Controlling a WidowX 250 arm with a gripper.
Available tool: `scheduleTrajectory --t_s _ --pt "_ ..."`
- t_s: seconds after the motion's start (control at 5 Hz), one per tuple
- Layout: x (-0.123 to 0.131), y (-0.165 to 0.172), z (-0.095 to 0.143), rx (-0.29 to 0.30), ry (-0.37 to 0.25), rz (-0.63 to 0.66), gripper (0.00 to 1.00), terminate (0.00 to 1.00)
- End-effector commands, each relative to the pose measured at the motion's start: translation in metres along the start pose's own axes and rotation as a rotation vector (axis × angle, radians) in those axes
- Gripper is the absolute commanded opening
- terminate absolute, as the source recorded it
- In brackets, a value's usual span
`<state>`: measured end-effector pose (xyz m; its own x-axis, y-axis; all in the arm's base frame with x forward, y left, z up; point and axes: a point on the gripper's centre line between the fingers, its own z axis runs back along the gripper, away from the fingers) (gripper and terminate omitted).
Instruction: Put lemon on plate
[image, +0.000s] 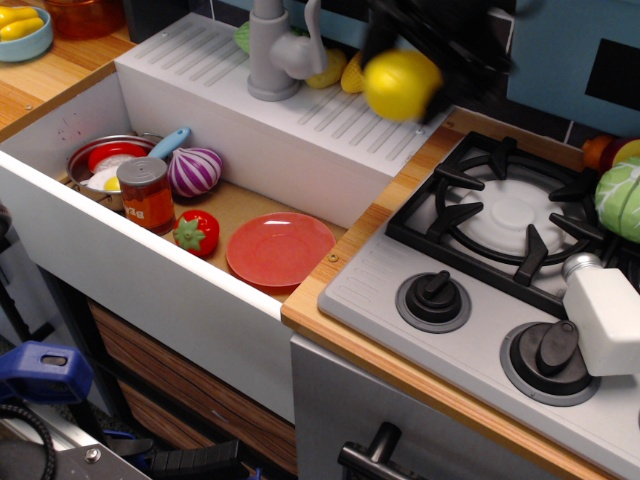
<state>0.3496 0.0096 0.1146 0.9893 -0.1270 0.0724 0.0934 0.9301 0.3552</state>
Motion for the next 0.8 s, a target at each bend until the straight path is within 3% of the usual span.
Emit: scheduleTrajectory --t_s 0.0,0.2,0.6 --pt "-0.014 0.058 -0.052 -0.06 -0.134 0.008 0.0 0.0" --pt "-0.016 0.069 -0.1 -0.107 -0.187 0.041 0.0 0.0" --pt "-0.018 0.053 -0.153 -0.232 -0.205 0.041 0.0 0.0"
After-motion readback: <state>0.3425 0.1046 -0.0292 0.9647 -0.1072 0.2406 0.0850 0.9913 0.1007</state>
